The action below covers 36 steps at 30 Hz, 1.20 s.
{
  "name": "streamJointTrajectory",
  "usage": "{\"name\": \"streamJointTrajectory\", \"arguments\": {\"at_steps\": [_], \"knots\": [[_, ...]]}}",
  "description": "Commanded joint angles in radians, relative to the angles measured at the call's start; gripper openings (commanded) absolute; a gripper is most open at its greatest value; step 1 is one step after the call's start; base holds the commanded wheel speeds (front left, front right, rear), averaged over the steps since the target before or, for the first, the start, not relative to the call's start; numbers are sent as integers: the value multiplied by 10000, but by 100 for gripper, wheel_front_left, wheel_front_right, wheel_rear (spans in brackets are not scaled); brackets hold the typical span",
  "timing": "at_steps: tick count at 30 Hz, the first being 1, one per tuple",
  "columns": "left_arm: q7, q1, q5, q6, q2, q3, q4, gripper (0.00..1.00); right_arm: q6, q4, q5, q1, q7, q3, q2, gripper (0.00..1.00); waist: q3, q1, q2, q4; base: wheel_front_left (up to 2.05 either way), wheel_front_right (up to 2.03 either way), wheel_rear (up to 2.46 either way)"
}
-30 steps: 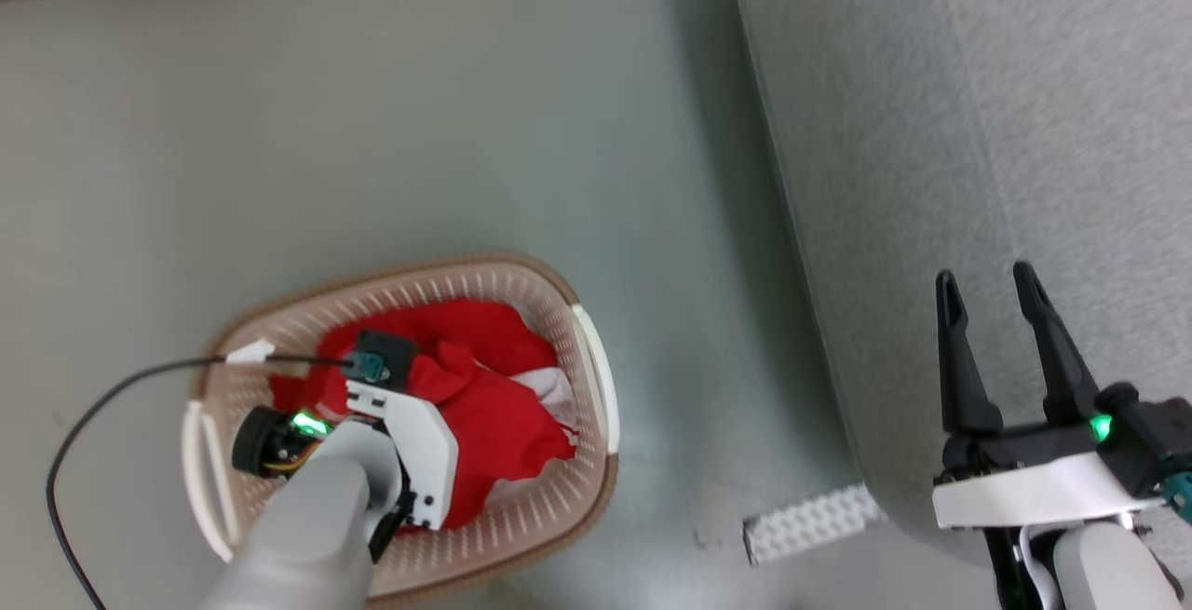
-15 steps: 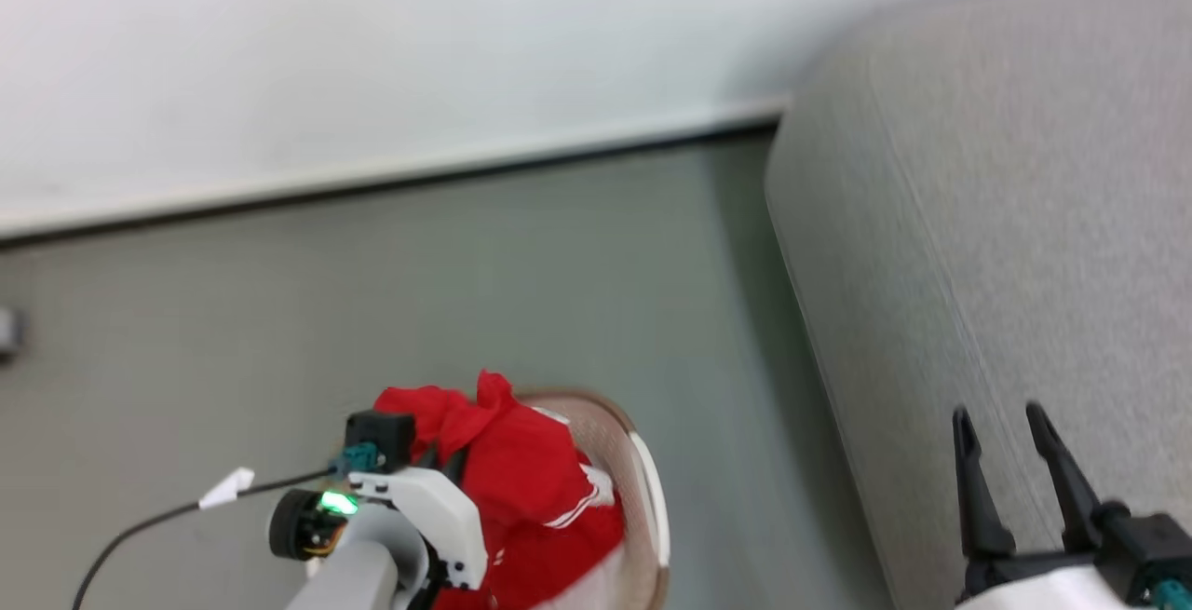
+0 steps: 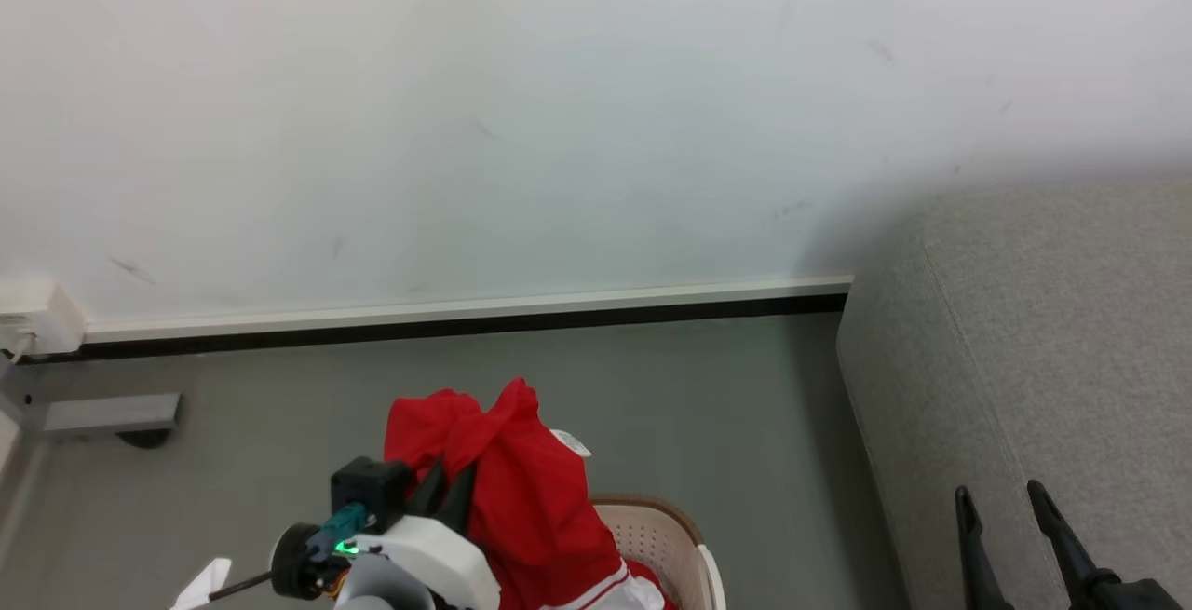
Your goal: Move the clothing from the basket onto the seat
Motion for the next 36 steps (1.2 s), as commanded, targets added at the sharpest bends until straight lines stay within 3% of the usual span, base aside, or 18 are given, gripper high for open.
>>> {"name": "streamJointTrajectory", "arguments": {"at_steps": [1,10,22,30,36], "knots": [[-5,252,80,3,106,86,-282,0,-21,74,-177,152,7,27,-40,100,-336,4,-1,319,0,0,0],[-6,1328,303,-65,512,244,-1813,0,-21,267,-347,579,8,86,-47,100,-908,4,-1,623,0,0,0],[-8,1790,371,-135,639,390,-2421,0,-21,173,-330,480,8,402,-49,100,-1052,4,-1,676,0,0,0],[-7,1526,469,-253,533,138,-2901,0,-21,-236,120,186,6,1546,-188,100,-1018,4,-1,613,0,0,0],[199,1147,610,-381,390,-302,-3410,0,-21,-499,644,-217,8,3173,-337,100,-989,4,-1,541,0,0,0]]}}
